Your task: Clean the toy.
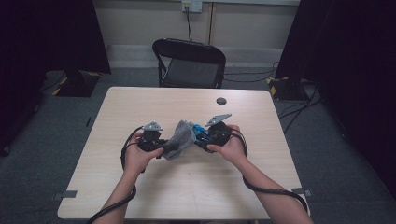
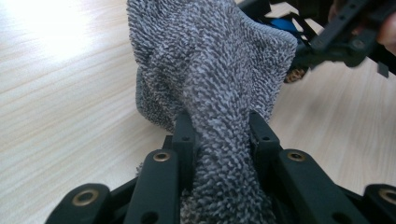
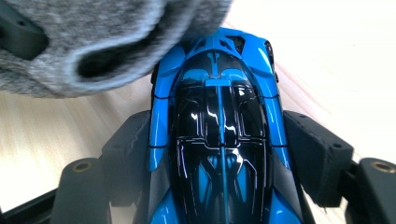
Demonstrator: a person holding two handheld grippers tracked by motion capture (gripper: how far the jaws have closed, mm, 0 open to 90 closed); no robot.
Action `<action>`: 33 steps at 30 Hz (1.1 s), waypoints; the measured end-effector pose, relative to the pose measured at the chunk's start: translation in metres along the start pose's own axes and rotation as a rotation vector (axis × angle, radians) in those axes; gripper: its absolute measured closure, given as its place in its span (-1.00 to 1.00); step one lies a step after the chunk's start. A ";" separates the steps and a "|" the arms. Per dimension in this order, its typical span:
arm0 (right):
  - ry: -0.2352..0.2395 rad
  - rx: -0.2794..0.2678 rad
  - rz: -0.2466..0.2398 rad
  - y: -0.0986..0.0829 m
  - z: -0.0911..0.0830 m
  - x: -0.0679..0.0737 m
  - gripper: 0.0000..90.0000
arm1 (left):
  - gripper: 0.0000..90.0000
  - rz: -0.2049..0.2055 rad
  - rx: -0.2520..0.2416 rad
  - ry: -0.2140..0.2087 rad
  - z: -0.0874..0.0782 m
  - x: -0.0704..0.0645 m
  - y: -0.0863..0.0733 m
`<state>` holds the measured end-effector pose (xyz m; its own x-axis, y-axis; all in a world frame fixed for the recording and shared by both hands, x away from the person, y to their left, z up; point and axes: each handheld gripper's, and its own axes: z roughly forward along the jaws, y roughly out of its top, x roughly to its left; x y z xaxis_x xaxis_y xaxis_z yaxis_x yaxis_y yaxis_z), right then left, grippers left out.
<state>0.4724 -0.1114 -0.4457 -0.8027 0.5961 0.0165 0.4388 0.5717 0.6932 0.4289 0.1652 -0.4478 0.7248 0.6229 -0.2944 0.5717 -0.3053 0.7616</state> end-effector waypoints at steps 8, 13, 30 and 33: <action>0.024 -0.020 -0.002 -0.002 -0.005 0.003 -0.37 | 0.56 -0.053 -0.057 0.152 -0.026 0.026 0.007; 0.061 -0.023 -0.028 0.000 -0.004 0.017 -0.37 | 0.56 -0.053 -0.081 0.174 -0.021 0.030 0.023; 0.048 -0.016 -0.037 -0.003 -0.005 0.014 -0.37 | 0.55 -0.048 -0.013 0.079 0.003 0.020 0.020; 0.035 -0.018 -0.028 -0.003 -0.006 0.011 -0.37 | 0.55 -0.035 0.000 0.075 0.002 0.018 0.014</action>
<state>0.4602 -0.1102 -0.4429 -0.8282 0.5599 0.0223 0.4092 0.5773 0.7066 0.4509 0.1710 -0.4440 0.6733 0.6855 -0.2769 0.5961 -0.2819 0.7518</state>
